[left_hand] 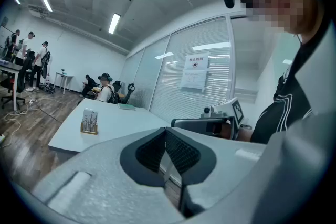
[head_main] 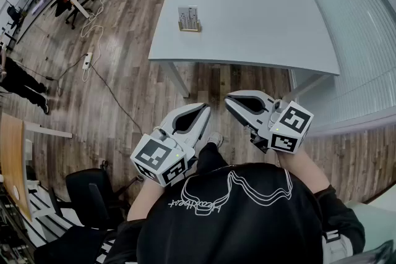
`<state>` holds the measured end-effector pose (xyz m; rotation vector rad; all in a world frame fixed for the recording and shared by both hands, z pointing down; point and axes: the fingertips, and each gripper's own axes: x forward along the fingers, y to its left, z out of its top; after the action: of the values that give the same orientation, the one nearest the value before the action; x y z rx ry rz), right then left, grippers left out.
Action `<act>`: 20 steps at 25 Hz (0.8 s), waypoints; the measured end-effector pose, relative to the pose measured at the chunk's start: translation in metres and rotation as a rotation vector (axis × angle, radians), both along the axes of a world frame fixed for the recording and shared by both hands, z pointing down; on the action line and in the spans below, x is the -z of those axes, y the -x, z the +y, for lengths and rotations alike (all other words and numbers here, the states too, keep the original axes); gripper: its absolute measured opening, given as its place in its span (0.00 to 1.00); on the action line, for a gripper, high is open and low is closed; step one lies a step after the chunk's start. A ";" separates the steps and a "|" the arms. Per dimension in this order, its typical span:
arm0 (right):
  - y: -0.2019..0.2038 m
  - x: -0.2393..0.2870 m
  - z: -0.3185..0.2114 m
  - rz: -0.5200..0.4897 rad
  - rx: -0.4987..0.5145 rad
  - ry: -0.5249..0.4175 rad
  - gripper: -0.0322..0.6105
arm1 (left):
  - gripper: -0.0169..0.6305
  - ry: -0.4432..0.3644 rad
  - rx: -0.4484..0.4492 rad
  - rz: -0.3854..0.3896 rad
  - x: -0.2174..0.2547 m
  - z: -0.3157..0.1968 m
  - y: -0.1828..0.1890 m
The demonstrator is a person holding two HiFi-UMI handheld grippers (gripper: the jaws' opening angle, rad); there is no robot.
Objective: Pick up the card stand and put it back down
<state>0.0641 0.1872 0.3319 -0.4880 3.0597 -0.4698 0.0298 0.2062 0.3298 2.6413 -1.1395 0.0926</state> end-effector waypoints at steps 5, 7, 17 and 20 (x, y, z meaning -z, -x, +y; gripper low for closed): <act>-0.011 0.000 0.018 0.003 0.014 0.006 0.06 | 0.05 0.047 0.032 0.014 -0.005 0.010 -0.004; -0.016 0.006 0.023 -0.001 0.018 0.001 0.06 | 0.05 0.038 0.038 0.032 0.004 0.014 -0.007; -0.034 0.016 0.038 -0.009 0.006 0.012 0.06 | 0.05 -0.024 0.037 0.013 0.029 0.036 -0.029; -0.035 0.017 0.038 -0.020 0.016 0.018 0.06 | 0.05 -0.024 0.036 0.017 0.029 0.033 -0.030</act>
<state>0.0995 0.2255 0.3149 -0.4568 3.0454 -0.5006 0.0597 0.2397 0.3004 2.6363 -1.1898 0.0493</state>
